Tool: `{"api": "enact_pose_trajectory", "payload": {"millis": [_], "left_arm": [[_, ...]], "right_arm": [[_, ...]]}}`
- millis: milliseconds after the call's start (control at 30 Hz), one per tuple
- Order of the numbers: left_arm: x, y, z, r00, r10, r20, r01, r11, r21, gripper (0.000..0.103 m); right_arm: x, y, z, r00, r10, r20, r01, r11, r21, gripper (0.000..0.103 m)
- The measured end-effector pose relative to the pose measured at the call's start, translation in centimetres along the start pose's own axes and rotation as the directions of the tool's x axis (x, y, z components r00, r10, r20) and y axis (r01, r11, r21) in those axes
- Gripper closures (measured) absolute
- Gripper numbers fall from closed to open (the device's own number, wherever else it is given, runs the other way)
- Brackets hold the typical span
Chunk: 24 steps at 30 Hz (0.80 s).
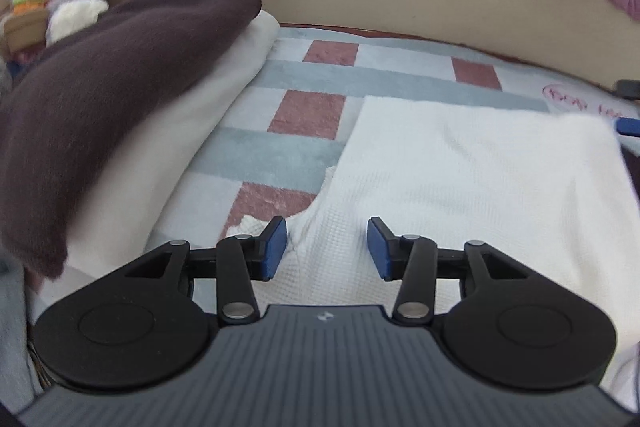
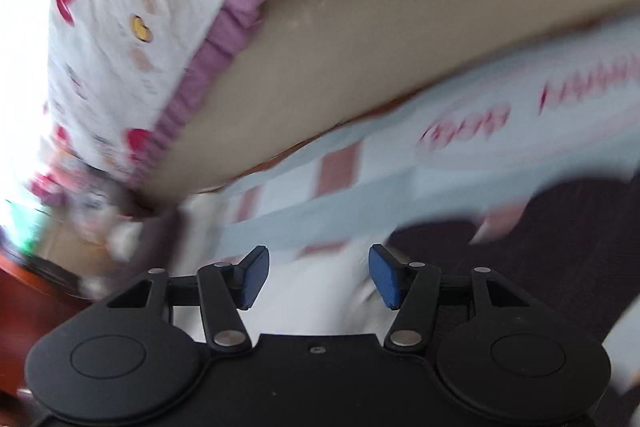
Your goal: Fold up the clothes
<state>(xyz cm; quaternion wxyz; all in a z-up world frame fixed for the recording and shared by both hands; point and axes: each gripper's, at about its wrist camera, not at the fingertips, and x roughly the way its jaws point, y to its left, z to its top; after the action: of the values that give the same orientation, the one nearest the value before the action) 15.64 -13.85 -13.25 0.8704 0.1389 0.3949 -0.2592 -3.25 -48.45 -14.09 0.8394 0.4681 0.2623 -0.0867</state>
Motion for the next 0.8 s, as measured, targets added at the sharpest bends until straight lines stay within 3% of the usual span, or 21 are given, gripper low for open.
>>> {"api": "enact_pose_trajectory", "payload": {"millis": [67,133,267,367,433,500,567,633,667,733,800], "left_arm": [[0.7,1.0,0.0,1.0,0.004,-0.01,-0.004,0.999,-0.032,0.057],[1.5,2.2,0.0,0.996,0.076,-0.047,-0.079,0.995,-0.068,0.059],[2.1,4.1,-0.1,0.986,0.139,-0.087,-0.148,0.984,-0.104,0.064],[0.9,5.8,0.0,0.995,0.04,-0.091,-0.059,0.975,-0.216,0.064],[0.0,6.5,0.1,0.997,-0.011,-0.082,-0.011,0.965,-0.263,0.064],[-1.0,5.7,0.3,0.998,-0.04,-0.043,0.028,0.97,-0.243,0.063],[-1.3,4.5,0.3,0.996,-0.092,-0.007,0.088,0.969,-0.229,0.062],[-1.3,3.3,0.2,0.995,-0.1,0.016,0.101,0.971,-0.216,0.064],[-1.3,2.5,0.2,0.996,-0.084,0.022,0.087,0.975,-0.203,0.065],[-1.2,0.7,0.2,0.999,-0.018,0.029,0.021,0.994,-0.11,0.065],[-1.4,-0.2,0.1,0.999,-0.031,0.045,0.034,0.998,-0.061,0.065]], "right_arm": [[0.3,0.9,-1.6,0.997,-0.019,-0.074,0.018,1.0,-0.017,0.042],[0.3,2.2,-3.5,0.987,-0.068,-0.144,0.055,0.995,-0.087,0.041],[-1.2,3.8,-8.3,0.967,-0.058,-0.249,0.004,0.977,-0.212,0.042],[-2.1,5.0,-11.1,0.96,-0.098,-0.263,-0.003,0.933,-0.36,0.042],[-2.3,6.3,-12.8,0.959,-0.153,-0.241,0.009,0.86,-0.51,0.042],[-2.2,7.7,-14.2,0.958,-0.196,-0.208,0.016,0.765,-0.644,0.043],[-1.9,8.1,-14.0,0.965,-0.173,-0.198,0.005,0.763,-0.646,0.047],[-1.5,8.4,-13.8,0.971,-0.151,-0.187,-0.007,0.761,-0.649,0.058],[-1.4,8.5,-13.8,0.973,-0.139,-0.182,-0.013,0.76,-0.65,0.079],[-1.9,8.6,-13.3,0.98,-0.095,-0.175,-0.041,0.767,-0.641,0.083],[-2.9,8.6,-12.7,0.985,-0.04,-0.169,-0.076,0.776,-0.626,0.086]]}}
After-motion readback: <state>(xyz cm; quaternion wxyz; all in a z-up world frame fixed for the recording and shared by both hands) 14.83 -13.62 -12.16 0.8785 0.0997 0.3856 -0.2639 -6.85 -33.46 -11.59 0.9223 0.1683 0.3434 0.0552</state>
